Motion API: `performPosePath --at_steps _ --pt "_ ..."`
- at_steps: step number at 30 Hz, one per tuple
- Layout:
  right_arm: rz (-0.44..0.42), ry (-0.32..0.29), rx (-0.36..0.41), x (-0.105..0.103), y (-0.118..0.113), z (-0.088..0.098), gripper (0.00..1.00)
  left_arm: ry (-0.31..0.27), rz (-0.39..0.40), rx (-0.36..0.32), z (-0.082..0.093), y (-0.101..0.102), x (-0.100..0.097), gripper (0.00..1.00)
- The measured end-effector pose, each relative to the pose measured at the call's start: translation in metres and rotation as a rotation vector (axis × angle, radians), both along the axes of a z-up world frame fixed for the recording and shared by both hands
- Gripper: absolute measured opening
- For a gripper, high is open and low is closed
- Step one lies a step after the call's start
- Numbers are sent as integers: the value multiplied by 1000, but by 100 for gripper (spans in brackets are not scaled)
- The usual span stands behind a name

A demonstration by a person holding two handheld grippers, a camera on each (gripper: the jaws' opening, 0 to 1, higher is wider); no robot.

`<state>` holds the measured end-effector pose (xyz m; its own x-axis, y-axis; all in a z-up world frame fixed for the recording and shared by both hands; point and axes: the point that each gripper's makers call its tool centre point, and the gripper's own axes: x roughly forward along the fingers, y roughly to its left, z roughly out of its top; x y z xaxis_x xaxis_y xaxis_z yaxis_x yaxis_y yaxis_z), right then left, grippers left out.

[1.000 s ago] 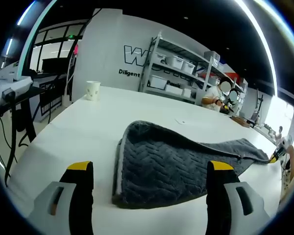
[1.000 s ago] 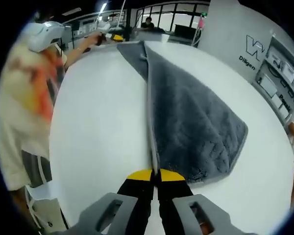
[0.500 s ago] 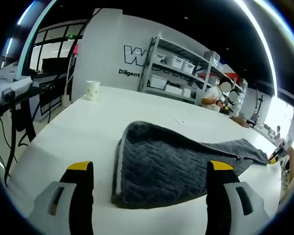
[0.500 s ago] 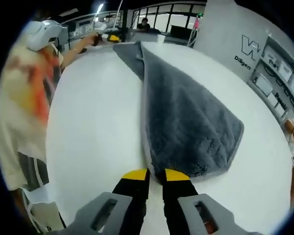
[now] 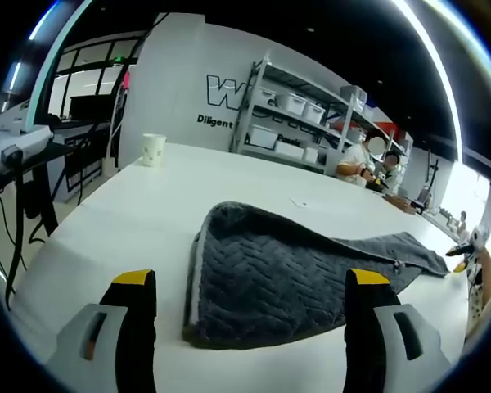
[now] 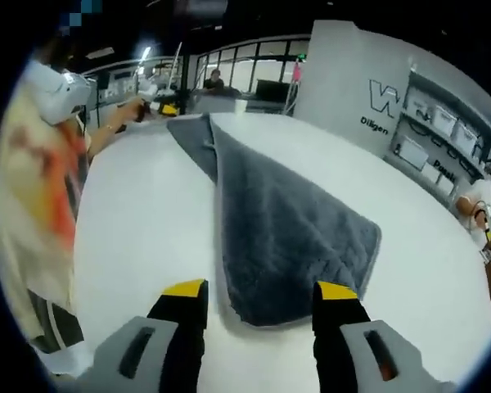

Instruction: Open the folded towel by lifting each exposed corner and separating the folded layers until the towel lies flat within the target outline without major curled edges

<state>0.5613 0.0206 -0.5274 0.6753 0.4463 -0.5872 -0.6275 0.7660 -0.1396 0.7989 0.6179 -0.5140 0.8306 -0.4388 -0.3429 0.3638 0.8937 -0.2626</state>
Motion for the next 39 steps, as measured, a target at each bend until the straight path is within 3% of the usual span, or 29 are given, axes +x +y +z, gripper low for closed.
performPosePath --at_steps 8,13,17,23,30,34,39 --pt "-76 -54 74 17 -8 3 81 0 4 4 0 0 1 94" --pt "-112 -130 127 32 -6 17 99 -1 0 8 0 -2 2 94" --pt "-108 -132 146 38 1 18 99 -8 4 3 1 -4 4 94" --pt "-126 -110 101 46 6 6 99 0 -7 13 0 -11 7 93" --pt "-85 -91 99 48 16 -4 99 -16 -109 96 10 -25 17 93" --pt "-65 -65 70 44 21 -11 99 -27 -138 116 16 -24 31 93" --pt "-40 -56 69 40 27 -12 99 -4 -177 148 10 -24 50 92"
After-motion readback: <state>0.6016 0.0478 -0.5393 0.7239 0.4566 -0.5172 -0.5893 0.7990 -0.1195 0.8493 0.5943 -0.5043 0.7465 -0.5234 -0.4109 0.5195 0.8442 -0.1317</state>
